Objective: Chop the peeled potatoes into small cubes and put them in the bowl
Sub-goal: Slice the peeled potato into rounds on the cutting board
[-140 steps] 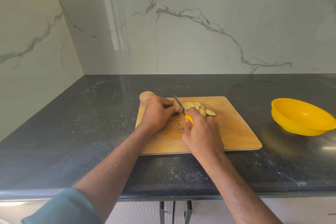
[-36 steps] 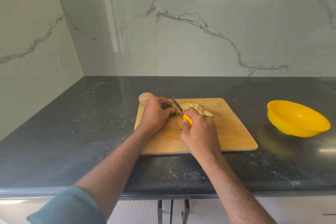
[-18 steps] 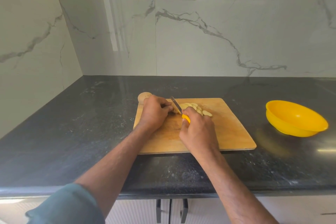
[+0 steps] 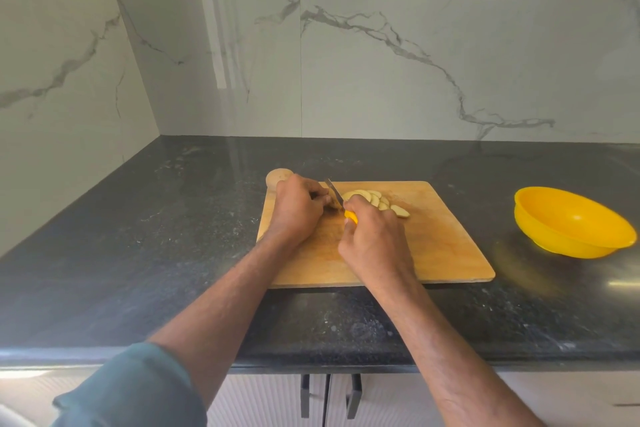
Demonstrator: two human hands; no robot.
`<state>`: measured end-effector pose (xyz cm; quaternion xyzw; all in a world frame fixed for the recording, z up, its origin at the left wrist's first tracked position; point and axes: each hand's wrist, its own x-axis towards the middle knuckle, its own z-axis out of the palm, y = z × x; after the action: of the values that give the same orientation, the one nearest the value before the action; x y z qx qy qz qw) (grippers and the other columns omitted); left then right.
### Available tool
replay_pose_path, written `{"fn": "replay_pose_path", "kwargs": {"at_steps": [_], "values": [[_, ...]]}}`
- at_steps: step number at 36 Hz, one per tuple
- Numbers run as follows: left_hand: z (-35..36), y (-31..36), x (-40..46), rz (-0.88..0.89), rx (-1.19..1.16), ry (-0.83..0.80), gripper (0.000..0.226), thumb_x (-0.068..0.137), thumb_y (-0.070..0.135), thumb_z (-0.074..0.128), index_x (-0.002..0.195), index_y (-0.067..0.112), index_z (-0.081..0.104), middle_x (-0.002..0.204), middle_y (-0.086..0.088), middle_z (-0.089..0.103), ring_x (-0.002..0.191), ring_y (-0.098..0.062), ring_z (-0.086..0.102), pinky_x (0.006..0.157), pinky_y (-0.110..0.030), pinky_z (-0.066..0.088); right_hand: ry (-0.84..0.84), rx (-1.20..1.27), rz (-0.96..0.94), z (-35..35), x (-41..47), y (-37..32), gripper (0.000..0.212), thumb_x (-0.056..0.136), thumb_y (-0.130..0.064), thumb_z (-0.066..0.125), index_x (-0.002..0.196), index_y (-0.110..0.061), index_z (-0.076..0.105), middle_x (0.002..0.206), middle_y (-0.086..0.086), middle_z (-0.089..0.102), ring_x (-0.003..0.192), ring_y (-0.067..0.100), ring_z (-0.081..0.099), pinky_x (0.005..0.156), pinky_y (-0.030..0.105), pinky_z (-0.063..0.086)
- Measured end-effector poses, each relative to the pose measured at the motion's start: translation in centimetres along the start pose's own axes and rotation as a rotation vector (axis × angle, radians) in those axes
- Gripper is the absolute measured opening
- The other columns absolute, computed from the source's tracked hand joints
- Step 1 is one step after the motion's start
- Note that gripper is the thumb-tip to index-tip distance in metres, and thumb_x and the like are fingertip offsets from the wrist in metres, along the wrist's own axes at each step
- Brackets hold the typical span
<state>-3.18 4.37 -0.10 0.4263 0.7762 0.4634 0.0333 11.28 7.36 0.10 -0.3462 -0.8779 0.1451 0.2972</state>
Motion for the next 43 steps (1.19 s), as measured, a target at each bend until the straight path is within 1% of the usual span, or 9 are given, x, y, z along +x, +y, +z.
{"fn": "replay_pose_path", "kwargs": {"at_steps": [5, 9, 16, 22, 27, 33, 36, 40, 43], "values": [[0.0, -0.1, 0.0, 0.010, 0.004, 0.012, 0.015, 0.092, 0.003, 0.070, 0.089, 0.011, 0.082, 0.070, 0.015, 0.066, 0.075, 0.002, 0.063, 0.066, -0.001, 0.043, -0.029, -0.001, 0.001, -0.4, -0.1, -0.2, 0.029, 0.100, -0.018, 0.052, 0.129, -0.022, 0.057, 0.103, 0.004, 0.066, 0.082, 0.013, 0.041, 0.056, 0.021, 0.029], [0.0, -0.2, 0.0, -0.002, 0.017, 0.017, 0.015, 0.093, 0.002, 0.069, 0.089, 0.009, 0.082, 0.069, 0.017, 0.063, 0.071, 0.004, 0.060, 0.063, 0.003, 0.041, -0.059, 0.029, 0.016, -0.3, 0.3, -0.4, 0.030, 0.099, -0.018, 0.054, 0.128, -0.024, 0.058, 0.108, 0.006, 0.064, 0.086, 0.014, 0.043, 0.067, 0.023, 0.035], [0.0, -0.5, 0.3, -0.024, 0.007, 0.027, 0.014, 0.093, 0.005, 0.071, 0.087, 0.012, 0.082, 0.071, 0.013, 0.067, 0.072, 0.002, 0.063, 0.062, 0.000, 0.044, -0.067, -0.002, 0.024, 0.2, 0.5, -1.2, 0.034, 0.098, -0.015, 0.055, 0.131, -0.021, 0.057, 0.097, 0.002, 0.065, 0.079, 0.014, 0.056, 0.059, 0.025, 0.047], [0.0, -0.5, 0.3, -0.016, 0.008, 0.023, 0.014, 0.093, 0.004, 0.070, 0.088, 0.011, 0.082, 0.072, 0.012, 0.069, 0.074, 0.002, 0.064, 0.074, -0.011, 0.053, -0.076, 0.002, 0.029, 0.0, 1.0, -1.3, 0.030, 0.098, -0.013, 0.055, 0.127, -0.018, 0.058, 0.086, -0.005, 0.052, 0.076, 0.014, 0.045, 0.054, 0.019, 0.033], [0.2, -0.8, 0.5, -0.006, 0.038, 0.027, 0.018, 0.092, 0.001, 0.069, 0.084, 0.011, 0.081, 0.072, 0.010, 0.070, 0.073, 0.001, 0.064, 0.071, -0.013, 0.052, -0.118, 0.020, 0.054, 0.0, 2.0, -1.7, 0.032, 0.096, -0.013, 0.056, 0.127, -0.017, 0.060, 0.112, 0.006, 0.066, 0.080, 0.018, 0.045, 0.055, 0.024, 0.030], [0.4, -1.0, 0.5, 0.008, 0.063, 0.036, 0.016, 0.092, 0.002, 0.069, 0.084, 0.009, 0.081, 0.073, 0.007, 0.070, 0.070, 0.002, 0.062, 0.062, 0.000, 0.043, -0.153, 0.009, 0.044, -0.3, 1.6, -1.5, 0.032, 0.098, -0.015, 0.057, 0.130, -0.018, 0.059, 0.115, 0.004, 0.065, 0.080, 0.015, 0.047, 0.053, 0.021, 0.031], [0.5, -1.1, 0.5, 0.009, 0.076, 0.034, 0.017, 0.092, -0.001, 0.066, 0.085, 0.005, 0.080, 0.078, 0.001, 0.072, 0.070, 0.003, 0.059, 0.061, 0.001, 0.041, -0.163, -0.018, 0.034, -0.5, 1.2, -1.4, 0.035, 0.097, -0.014, 0.058, 0.131, -0.018, 0.059, 0.118, 0.003, 0.065, 0.085, 0.015, 0.050, 0.063, 0.024, 0.041], [0.6, -1.0, 0.6, 0.009, 0.086, 0.034, 0.016, 0.093, 0.001, 0.067, 0.086, 0.007, 0.079, 0.082, -0.002, 0.075, 0.073, -0.001, 0.061, 0.062, -0.001, 0.038, -0.162, -0.031, 0.034, -0.9, 0.4, -1.0, 0.035, 0.095, -0.011, 0.058, 0.130, -0.017, 0.061, 0.115, 0.004, 0.067, 0.087, 0.017, 0.055, 0.069, 0.028, 0.047], [0.6, -1.0, 0.6, 0.007, 0.086, 0.027, 0.015, 0.094, 0.004, 0.067, 0.087, 0.009, 0.079, 0.085, -0.003, 0.075, 0.077, -0.006, 0.063, 0.069, -0.011, 0.043, -0.150, -0.041, 0.018, -1.3, -0.2, -0.7, 0.035, 0.095, -0.010, 0.059, 0.129, -0.016, 0.062, 0.114, 0.004, 0.070, 0.091, 0.019, 0.063, 0.068, 0.027, 0.050]]}}
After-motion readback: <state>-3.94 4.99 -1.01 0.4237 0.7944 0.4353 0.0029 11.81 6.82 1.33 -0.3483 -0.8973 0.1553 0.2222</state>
